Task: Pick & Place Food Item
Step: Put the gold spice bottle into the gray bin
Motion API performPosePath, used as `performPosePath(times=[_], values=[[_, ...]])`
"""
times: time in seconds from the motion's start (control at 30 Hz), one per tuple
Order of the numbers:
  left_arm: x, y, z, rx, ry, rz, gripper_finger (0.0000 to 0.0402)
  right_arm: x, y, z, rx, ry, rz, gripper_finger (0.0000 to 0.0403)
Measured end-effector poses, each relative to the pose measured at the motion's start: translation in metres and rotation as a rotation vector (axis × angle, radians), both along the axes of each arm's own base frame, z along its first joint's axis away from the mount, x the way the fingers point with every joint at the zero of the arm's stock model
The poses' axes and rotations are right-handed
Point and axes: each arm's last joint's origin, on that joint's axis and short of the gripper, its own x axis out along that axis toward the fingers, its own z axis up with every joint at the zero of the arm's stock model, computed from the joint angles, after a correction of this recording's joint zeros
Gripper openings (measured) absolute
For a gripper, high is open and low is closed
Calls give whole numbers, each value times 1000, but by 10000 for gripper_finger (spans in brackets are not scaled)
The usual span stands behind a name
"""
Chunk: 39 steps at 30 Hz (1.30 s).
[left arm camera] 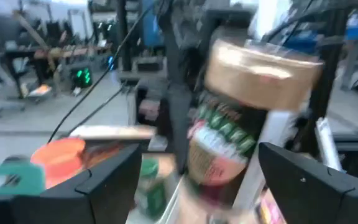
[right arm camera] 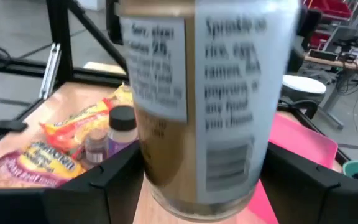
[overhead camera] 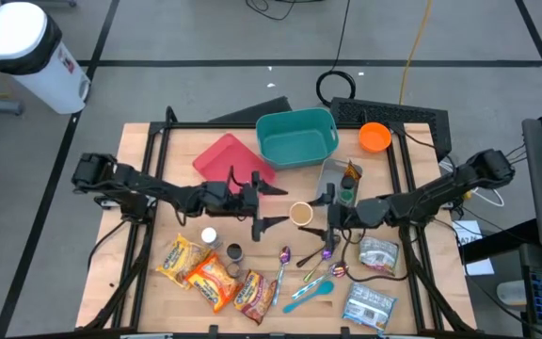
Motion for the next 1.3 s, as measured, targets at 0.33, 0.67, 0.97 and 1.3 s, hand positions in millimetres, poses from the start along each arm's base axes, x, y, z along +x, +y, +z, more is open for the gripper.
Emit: performPosePath(times=[0.33,0.67,0.97,1.3], values=[[16,-6,-10,36,24,-126,335,8,-1,-8,-14,8,-16,263],[19,-6,-19,31,64,-123,335,9,2,-5,18,-34,24,263],[30,-8,-21,41,61,-128,335,22,-1,-19,26,-32,64,263],[30,-7,-21,87,59,-124,280,12,-5,-13,40,49,56,288]])
